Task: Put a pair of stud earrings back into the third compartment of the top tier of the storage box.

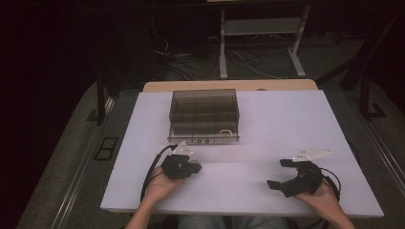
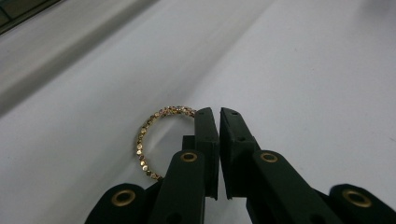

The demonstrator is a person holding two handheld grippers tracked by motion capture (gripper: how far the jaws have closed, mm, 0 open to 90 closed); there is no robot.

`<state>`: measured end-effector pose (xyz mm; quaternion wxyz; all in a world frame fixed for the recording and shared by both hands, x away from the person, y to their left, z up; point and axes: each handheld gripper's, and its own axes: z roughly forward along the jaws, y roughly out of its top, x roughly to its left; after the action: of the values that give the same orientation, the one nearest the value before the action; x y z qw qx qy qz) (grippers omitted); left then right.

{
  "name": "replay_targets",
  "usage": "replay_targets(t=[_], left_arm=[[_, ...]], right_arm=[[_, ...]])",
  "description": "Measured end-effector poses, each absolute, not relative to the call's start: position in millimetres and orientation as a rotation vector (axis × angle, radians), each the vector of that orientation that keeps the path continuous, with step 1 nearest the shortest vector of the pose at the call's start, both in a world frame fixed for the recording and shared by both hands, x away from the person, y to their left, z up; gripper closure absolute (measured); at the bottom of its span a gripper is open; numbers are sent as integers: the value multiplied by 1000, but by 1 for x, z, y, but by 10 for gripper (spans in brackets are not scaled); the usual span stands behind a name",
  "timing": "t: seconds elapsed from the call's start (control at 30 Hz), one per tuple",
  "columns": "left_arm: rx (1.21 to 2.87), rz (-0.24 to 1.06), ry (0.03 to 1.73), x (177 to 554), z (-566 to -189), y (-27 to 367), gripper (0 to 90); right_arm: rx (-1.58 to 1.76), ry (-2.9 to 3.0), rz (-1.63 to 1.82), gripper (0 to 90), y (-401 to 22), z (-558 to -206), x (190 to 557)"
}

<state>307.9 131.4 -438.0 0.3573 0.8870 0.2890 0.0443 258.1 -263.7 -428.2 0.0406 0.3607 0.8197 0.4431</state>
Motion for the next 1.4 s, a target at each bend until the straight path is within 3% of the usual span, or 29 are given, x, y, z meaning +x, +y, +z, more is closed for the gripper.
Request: replay_targets(t=[1.4], left_arm=[[2109,151,555,288,-373,122,853]], right_arm=[[1125,2495,1359,0,-268,-428,258]])
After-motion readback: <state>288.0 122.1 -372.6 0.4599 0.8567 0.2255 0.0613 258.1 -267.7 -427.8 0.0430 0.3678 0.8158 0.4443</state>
